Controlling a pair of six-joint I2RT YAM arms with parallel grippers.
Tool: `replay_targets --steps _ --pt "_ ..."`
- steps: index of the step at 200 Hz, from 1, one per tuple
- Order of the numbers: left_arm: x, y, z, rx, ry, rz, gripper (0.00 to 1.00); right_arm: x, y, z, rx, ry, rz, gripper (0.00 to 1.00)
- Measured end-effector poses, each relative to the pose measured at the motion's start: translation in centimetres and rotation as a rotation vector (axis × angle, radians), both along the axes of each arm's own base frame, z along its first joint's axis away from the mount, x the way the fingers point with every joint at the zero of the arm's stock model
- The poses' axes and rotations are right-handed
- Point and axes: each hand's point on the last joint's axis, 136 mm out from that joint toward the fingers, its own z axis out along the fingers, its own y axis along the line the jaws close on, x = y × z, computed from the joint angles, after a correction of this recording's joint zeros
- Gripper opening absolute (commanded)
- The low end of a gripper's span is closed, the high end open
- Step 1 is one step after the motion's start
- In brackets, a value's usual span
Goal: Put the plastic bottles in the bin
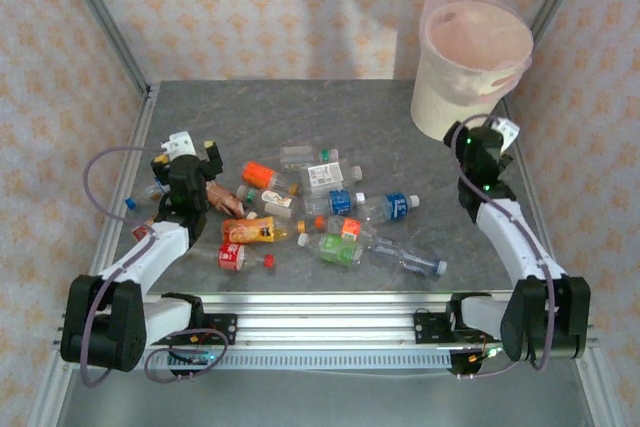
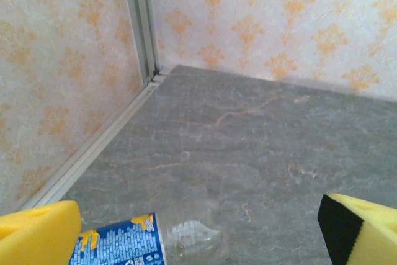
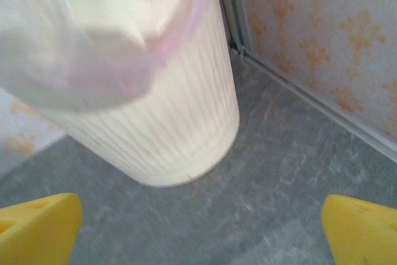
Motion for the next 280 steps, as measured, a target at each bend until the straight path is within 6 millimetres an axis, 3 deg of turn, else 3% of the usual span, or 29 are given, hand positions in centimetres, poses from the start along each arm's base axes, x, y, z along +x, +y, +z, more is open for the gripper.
replay_targets --steps 17,39,79,106,169,215,250,280 --pt "-0.2 0.0 1.2 -0.019 -0.014 0.002 1.0 0.1 -0.2 3.8 0.049 -0.036 -0.034 0.99" --pt "-0.3 -0.2 1.8 -0.052 -0.009 -0.002 1.0 0.2 -0.5 7.3 0.106 -0.071 -0.081 0.99" --pt "0.2 -1.5 3.2 -0.121 -0.008 -0.05 1.0 0.6 -1.0 8.7 0.201 -0.045 -0.188 0.99" --pt "0.6 -2.6 4.7 -0.157 -0.037 -0.088 1.0 0.4 -0.2 9.1 0.225 -0.023 -0.247 0.99" --pt "0.9 -3.5 6.0 -0.198 -0.038 -0.121 1.0 1.9 7.0 13.2 0.155 -0.016 -0.156 0.99" --pt "1.0 -3.9 6.3 -0.207 -0.025 -0.145 1.0 5.2 13.4 17.0 -0.043 0.044 0.008 0.99" --pt "0.9 -4.0 6.2 -0.208 -0.018 -0.151 1.0 8.8 14.8 17.7 -0.235 0.129 0.067 0.99" --pt "0.9 -4.3 5.9 -0.213 -0.004 -0.163 1.0 11.3 15.0 15.7 -0.404 0.234 0.103 0.99"
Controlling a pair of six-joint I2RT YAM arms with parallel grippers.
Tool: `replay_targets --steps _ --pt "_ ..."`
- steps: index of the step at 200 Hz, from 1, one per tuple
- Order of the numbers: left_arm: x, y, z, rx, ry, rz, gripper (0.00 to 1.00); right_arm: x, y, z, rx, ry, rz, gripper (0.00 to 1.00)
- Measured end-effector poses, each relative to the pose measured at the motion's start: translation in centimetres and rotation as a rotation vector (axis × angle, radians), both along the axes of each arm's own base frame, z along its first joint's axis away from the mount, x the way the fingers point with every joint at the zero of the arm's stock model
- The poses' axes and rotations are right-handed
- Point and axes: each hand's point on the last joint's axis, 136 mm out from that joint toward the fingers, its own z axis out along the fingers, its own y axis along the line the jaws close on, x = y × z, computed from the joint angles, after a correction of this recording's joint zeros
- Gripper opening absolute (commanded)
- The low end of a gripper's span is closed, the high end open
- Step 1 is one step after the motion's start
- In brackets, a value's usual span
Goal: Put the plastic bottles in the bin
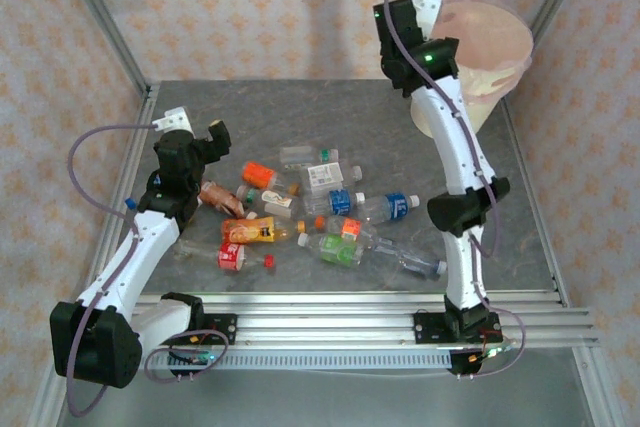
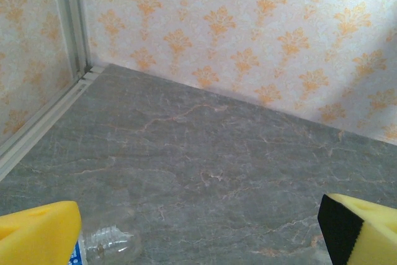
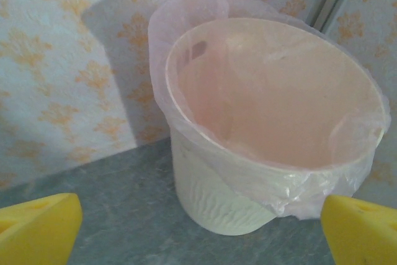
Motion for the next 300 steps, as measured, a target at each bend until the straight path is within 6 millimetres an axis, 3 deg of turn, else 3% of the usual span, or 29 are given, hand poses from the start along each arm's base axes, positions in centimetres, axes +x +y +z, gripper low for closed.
replay_targets --steps 24,81,131,187,252,300 --pt "0.0 -0.1 -0.1 -0.002 0.002 -0.007 1.0 1.0 -1.2 -1.5 -0.095 0.077 0.01 0.99" --pt "0.0 -0.8 -0.2 -0.013 0.009 -0.036 1.0 3.3 -4.8 -2.3 -0.199 0.134 0.019 0.99" --pt "0.1 -1.1 -0.8 -0.013 0.03 -0.047 1.0 6.0 -5.4 -5.9 -0.175 0.216 0.124 0.98" --pt "0.3 -1.6 -1.4 -0.015 0.049 -0.066 1.0 7.2 -5.2 -7.8 -0.147 0.266 0.245 0.9" --pt "0.1 -1.6 -1.7 -0.014 0.061 -0.068 1.0 8.7 -4.1 -10.2 -0.176 0.312 0.337 0.77" --pt "0.1 -1.8 -1.8 -0.012 0.066 -0.07 1.0 9.1 -4.6 -10.0 -0.203 0.312 0.374 0.51"
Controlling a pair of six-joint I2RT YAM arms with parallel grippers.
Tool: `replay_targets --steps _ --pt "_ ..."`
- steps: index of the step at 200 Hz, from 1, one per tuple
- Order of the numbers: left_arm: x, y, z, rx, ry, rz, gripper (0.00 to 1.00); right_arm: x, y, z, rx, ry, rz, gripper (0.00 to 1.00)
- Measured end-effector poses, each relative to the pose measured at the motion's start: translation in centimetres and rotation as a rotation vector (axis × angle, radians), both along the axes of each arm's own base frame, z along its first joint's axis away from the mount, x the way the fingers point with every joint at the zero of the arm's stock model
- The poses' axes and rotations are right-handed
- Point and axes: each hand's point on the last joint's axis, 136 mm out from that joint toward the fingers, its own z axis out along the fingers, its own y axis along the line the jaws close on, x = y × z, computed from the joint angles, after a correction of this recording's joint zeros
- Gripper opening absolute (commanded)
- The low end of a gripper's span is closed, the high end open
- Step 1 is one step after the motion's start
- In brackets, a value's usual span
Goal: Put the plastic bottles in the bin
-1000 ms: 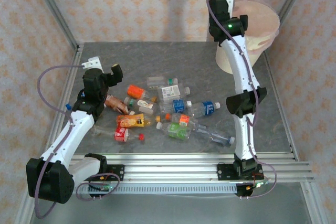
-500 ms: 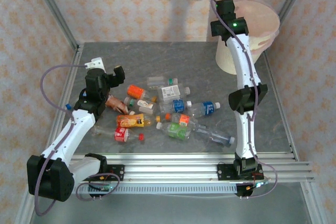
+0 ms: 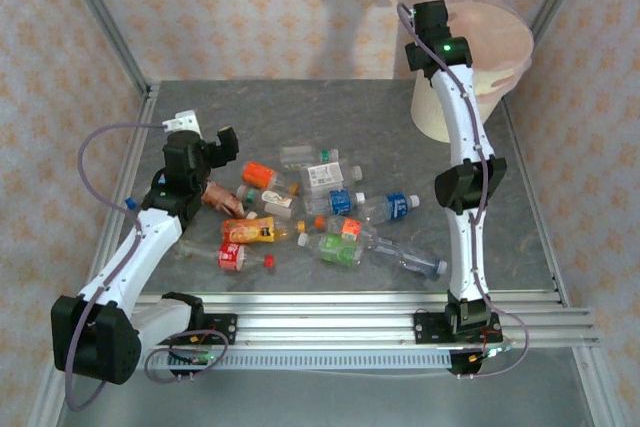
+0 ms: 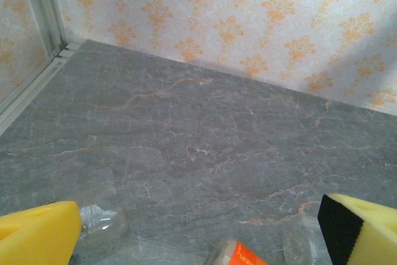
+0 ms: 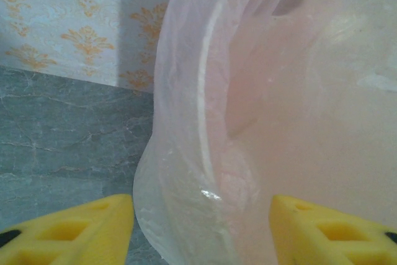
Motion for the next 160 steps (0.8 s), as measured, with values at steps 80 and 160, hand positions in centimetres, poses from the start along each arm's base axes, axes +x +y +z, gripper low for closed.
replay_targets --steps 80,160 --pt "-0.1 0.2 0.1 0.019 0.017 0.013 1.0 1.3 -0.9 -0.5 0.021 -0.011 0.036 0.45" --pt "-0.1 0.6 0.4 0.038 0.031 0.034 1.0 2.3 0.3 -0.5 0.152 -0.046 0.073 0.0"
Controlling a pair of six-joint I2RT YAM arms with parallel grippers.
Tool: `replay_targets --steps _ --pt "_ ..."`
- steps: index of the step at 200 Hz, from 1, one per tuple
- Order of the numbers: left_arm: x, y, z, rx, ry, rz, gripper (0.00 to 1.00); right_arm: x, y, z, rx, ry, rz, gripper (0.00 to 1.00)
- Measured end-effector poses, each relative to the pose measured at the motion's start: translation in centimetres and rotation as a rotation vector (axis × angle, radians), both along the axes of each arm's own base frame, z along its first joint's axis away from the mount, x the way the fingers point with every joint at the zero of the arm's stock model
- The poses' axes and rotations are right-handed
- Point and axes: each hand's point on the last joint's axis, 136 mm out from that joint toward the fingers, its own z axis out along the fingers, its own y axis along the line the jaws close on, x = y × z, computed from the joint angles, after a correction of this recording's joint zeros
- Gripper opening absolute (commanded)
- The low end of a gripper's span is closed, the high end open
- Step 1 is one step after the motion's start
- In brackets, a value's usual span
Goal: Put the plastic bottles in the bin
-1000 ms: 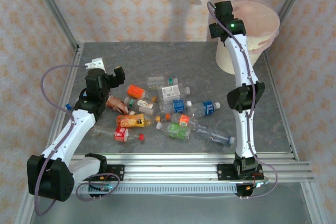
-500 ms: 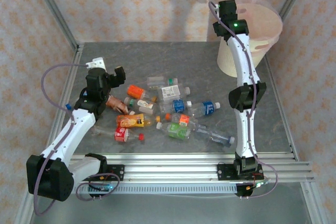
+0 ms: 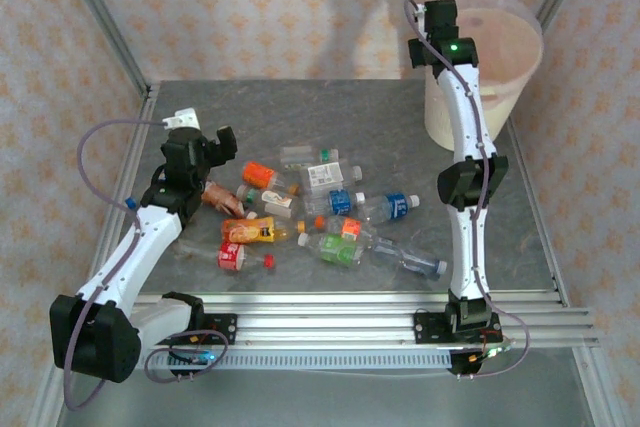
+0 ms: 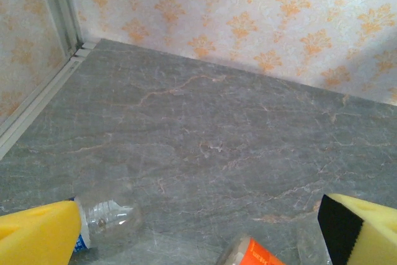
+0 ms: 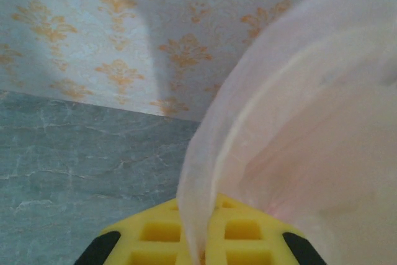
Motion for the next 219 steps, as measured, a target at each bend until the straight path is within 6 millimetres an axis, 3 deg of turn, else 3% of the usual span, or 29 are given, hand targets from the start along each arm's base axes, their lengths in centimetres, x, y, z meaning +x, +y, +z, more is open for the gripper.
replay_targets --steps 58,115,133,219 --pt "0.0 0.1 0.1 0.001 0.002 0.003 1.0 -1.2 2.4 0.1 0.05 0.032 0.07 0.0" --pt "-0.1 0.1 0.0 0.001 0.005 0.003 1.0 -5.3 10.3 1.3 0.136 0.088 0.194 0.0" --pt "-0.1 0.1 -0.1 0.002 0.01 0.003 1.0 -6.1 11.8 1.4 0.147 0.098 0.223 0.0" --pt "-0.4 0.5 0.5 0.012 0.012 0.023 1.0 -9.3 14.7 0.7 0.101 0.162 0.231 0.0"
